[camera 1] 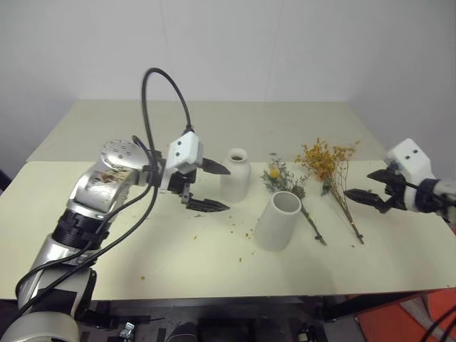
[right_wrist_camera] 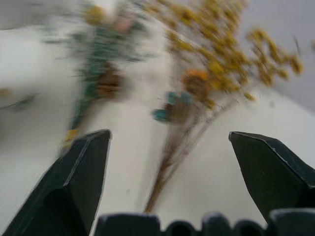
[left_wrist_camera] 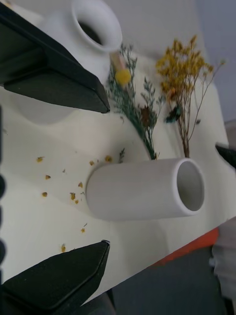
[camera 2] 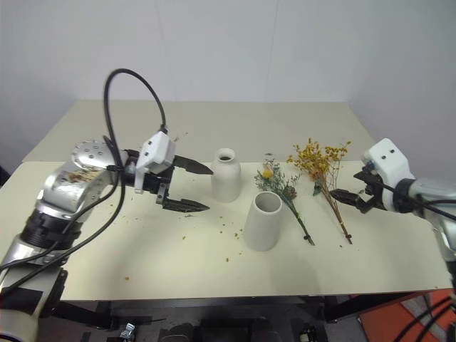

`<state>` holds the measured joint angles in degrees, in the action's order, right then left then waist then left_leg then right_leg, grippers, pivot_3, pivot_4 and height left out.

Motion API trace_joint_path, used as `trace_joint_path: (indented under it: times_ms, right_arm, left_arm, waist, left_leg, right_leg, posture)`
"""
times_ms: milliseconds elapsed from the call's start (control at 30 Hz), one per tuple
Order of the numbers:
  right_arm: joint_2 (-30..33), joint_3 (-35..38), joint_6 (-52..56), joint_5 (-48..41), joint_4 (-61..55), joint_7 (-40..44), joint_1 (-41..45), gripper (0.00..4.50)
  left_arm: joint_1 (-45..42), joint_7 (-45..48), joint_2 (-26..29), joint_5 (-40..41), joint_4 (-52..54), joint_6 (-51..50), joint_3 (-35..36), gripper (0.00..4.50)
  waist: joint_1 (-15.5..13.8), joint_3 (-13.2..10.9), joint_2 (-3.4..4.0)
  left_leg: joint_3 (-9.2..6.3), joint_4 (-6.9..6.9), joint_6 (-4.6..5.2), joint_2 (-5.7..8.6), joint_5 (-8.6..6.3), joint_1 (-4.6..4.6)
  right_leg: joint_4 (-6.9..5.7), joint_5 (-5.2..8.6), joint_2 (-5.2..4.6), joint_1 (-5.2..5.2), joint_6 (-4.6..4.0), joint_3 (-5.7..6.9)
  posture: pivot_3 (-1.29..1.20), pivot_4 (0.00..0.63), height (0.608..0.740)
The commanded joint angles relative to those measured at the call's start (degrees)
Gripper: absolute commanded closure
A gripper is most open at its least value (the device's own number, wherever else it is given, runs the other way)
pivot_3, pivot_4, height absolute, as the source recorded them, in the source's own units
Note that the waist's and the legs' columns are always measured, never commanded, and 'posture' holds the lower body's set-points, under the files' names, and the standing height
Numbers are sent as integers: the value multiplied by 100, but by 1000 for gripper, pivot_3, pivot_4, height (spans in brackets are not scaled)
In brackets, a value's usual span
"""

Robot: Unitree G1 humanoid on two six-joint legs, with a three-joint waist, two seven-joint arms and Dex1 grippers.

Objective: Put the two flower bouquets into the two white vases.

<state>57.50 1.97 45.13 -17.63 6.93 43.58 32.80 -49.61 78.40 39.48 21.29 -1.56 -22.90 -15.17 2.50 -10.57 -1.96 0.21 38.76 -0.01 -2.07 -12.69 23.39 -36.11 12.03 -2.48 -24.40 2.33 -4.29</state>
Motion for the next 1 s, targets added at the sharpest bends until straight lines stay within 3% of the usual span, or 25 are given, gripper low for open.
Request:
trace_joint_path:
  times_ms: [33, 400, 900, 1000]
  right_arm:
    - [-203, -214, 63, 393, 877, -182, 719, 21]
    - [-760, -798, -428, 1051, 2542, 287, 1751, 21]
    - [-1379, -975, -1365, 1766, 4823, 531, 2700, 21]
    - [-1447, -993, -1459, 1883, 5115, 548, 2809, 543]
  left_arm:
    - [-177, 155, -113, -106, -88, 191, -10, 0]
    - [-177, 66, -676, -319, -224, 254, -26, 0]
    - [101, -51, -670, -426, -108, 223, 9, 0]
    - [150, -62, -623, -407, -34, 171, 34, 0]
  waist:
    - [8, -2, 4]
    - [-8, -4, 8]
    - [17, -5, 10]
    - [17, -5, 10]
  left_leg:
    - [0, 0, 0, 1, 0, 3]
    - [-3, 2, 0, 4, 0, 13]
    - [-3, 2, 0, 4, 0, 5]
    - [-3, 1, 0, 4, 0, 6]
  right_leg:
    - [-1, -7, -1, -3, -12, 0]
    - [1, -11, -4, -7, -13, 2]
    - [-5, -13, -3, -4, -15, 0]
    - [-4, -14, -3, -4, -16, 0]
  posture:
    - [0, 150, 740]
    - [0, 150, 740]
    - [0, 150, 740]
    - [0, 150, 740]
